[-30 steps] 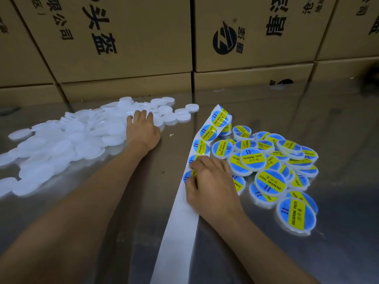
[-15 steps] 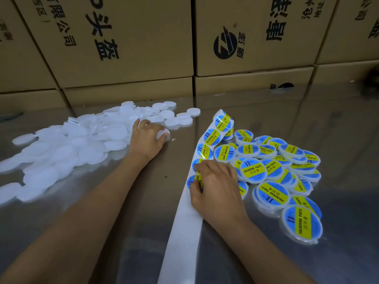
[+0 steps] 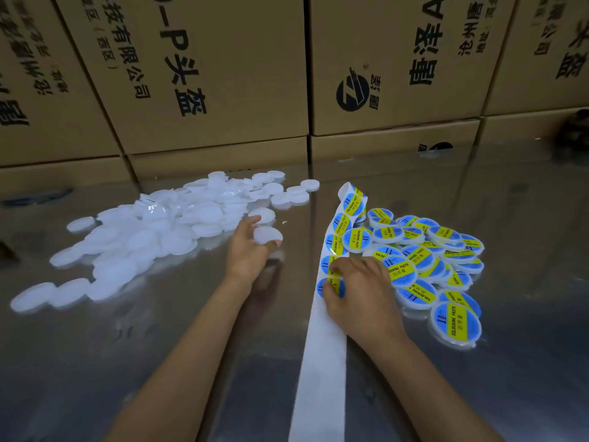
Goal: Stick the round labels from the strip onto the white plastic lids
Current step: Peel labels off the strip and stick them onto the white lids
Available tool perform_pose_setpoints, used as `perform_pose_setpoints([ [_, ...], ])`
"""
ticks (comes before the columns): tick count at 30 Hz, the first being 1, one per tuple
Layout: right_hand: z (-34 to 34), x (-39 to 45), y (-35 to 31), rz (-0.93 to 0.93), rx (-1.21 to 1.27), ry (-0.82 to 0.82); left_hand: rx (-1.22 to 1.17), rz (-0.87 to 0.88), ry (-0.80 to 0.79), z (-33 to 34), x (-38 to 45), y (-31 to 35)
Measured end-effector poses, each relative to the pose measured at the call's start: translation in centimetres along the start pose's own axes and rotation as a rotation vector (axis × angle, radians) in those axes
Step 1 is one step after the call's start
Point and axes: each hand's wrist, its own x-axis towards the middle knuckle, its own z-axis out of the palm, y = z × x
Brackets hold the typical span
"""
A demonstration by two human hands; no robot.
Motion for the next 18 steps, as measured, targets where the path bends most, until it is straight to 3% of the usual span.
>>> perform_pose_setpoints([
  [3, -0.5, -0.4, 0.3, -0.028, 0.041, -0.019, -0.235, -0.113, -0.122, -0.5, -2.4, 0.5],
  [8, -0.9, -1.3, 0.7, -0.059, 0.090, -0.025, -0.412, -0.222, -0.226, -0.7, -5.6, 1.3],
  [18, -1.0, -2.3, 1.1, -0.072, 0.106, 0.011, -0.409, -0.132, -0.371, 0.6, -8.2, 1.6],
])
